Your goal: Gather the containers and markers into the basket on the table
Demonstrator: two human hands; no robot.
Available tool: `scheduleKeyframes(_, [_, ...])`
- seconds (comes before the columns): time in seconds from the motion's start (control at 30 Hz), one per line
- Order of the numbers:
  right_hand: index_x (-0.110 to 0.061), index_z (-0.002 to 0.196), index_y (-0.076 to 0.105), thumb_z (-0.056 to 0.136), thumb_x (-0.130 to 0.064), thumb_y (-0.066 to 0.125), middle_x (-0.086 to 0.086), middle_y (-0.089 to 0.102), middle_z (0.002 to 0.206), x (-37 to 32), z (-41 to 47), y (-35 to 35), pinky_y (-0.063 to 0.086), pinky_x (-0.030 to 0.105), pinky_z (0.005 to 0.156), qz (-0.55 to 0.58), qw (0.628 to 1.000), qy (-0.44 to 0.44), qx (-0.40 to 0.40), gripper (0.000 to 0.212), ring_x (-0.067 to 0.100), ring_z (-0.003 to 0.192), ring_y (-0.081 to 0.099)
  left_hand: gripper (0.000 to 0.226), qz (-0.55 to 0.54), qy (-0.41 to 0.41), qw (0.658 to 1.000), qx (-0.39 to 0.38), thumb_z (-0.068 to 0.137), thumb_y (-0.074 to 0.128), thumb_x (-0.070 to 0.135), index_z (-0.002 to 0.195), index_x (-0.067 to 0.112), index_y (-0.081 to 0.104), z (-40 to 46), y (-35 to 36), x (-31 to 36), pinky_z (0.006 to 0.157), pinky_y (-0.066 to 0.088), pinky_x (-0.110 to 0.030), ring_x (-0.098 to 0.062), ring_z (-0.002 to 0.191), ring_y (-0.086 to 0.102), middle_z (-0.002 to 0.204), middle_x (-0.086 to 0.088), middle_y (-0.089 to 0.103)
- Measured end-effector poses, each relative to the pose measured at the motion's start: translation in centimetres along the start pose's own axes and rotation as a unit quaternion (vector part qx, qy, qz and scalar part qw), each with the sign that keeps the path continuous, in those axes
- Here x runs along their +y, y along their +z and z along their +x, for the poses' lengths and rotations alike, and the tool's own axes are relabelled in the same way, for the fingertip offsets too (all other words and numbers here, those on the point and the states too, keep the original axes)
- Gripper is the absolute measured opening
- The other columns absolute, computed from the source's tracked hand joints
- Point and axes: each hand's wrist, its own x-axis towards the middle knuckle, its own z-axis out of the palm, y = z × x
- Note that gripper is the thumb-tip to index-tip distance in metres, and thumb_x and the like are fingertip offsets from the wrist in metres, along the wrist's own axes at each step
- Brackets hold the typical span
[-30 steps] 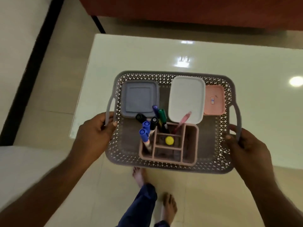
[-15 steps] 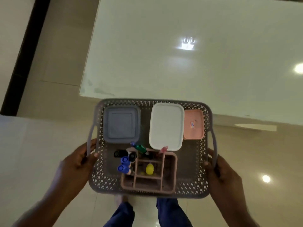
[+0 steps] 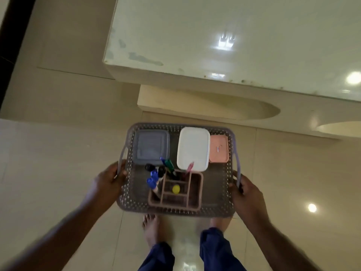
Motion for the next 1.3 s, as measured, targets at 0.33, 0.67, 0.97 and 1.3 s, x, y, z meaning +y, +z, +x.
scheduleKeyframes(0.33, [-0.028,0.113,0.069,0.075,-0.030,0.061,0.000,0.075,0.097,-3.3,17.2,3.6,0.057,0.040,0.081,0.008,0.997,-0.051,0.066,0.039,0.024,0.089,0.070,0.026,-0.046,0.057,0.997,0.016,0.083,0.057,0.020,0.100,0.038,0.067,17.7,4.1,5.1,0.078,0.055,-0.035,-0.023,0.094,0.068,0.096,0.006,0.071])
scheduleKeyframes(0.67, [-0.017,0.108,0.068,0.088,-0.021,0.058,0.008,0.073,0.103,-5.5,29.0,3.9,0.054,0.036,0.075,0.080,0.989,-0.068,0.107,0.023,0.029,0.092,0.067,0.044,-0.069,0.092,0.992,0.044,0.084,0.057,0.001,0.126,0.013,0.061,27.7,7.7,10.8,0.075,0.051,-0.018,-0.021,0.099,0.060,0.110,-0.002,0.063])
scheduleKeyframes(0.97, [-0.014,0.118,0.065,0.087,-0.003,0.052,0.008,0.068,0.107,-5.9,33.7,2.7,0.043,0.028,0.074,0.084,0.986,-0.070,0.126,0.035,0.026,0.093,0.059,0.028,-0.070,0.075,0.993,0.063,0.090,0.058,0.011,0.116,0.005,0.068,32.1,10.1,12.7,0.077,0.050,-0.030,-0.033,0.100,0.067,0.109,-0.015,0.070])
scheduleKeyframes(1.3, [-0.015,0.116,0.065,0.096,-0.017,0.048,0.004,0.067,0.109,-7.1,35.2,2.0,0.052,0.037,0.091,0.140,0.977,-0.050,0.150,0.027,0.023,0.100,0.061,0.024,-0.173,0.048,0.977,0.119,0.089,0.063,0.015,0.111,0.006,0.068,33.0,11.3,14.0,0.091,0.052,-0.038,-0.034,0.108,0.064,0.114,-0.016,0.068])
